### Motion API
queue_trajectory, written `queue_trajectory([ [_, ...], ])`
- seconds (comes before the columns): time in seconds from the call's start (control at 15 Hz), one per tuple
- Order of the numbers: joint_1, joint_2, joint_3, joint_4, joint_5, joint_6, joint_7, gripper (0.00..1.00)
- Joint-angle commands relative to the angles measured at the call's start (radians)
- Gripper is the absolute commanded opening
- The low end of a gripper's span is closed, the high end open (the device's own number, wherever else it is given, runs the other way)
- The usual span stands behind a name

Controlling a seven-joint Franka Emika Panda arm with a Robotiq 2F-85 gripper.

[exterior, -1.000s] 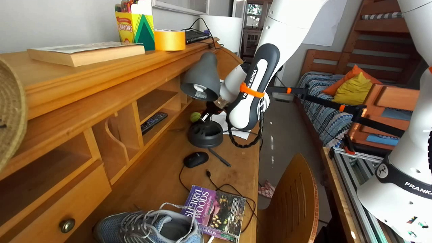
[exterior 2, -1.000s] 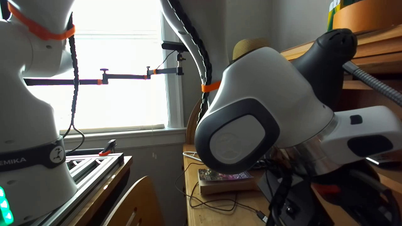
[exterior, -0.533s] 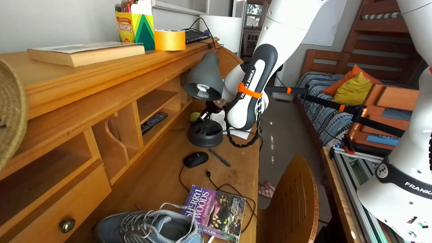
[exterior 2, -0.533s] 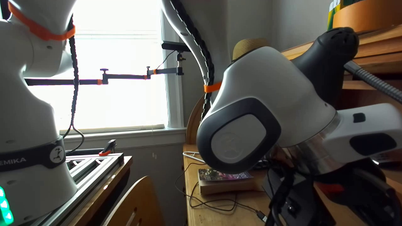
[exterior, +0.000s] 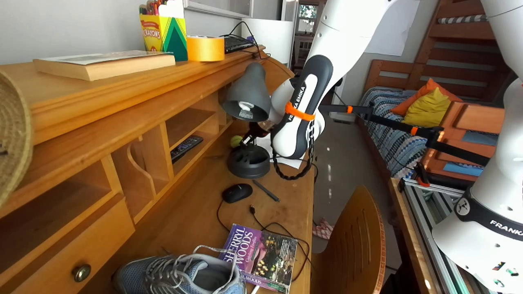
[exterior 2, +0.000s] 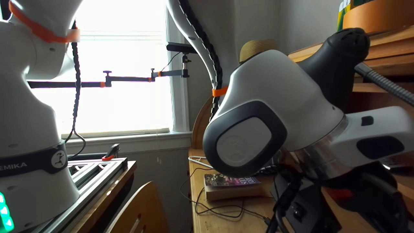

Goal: Press the button on the lamp

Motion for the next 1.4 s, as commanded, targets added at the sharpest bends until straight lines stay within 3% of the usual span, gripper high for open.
queue_trajectory([
  [0.0,0.038,0.025,-0.033,0.006,0.041,0.014,0.009,0.0],
  [1.33,0.049,0.037,-0.044,-0.002,0.008,-0.023,-0.04,0.0],
])
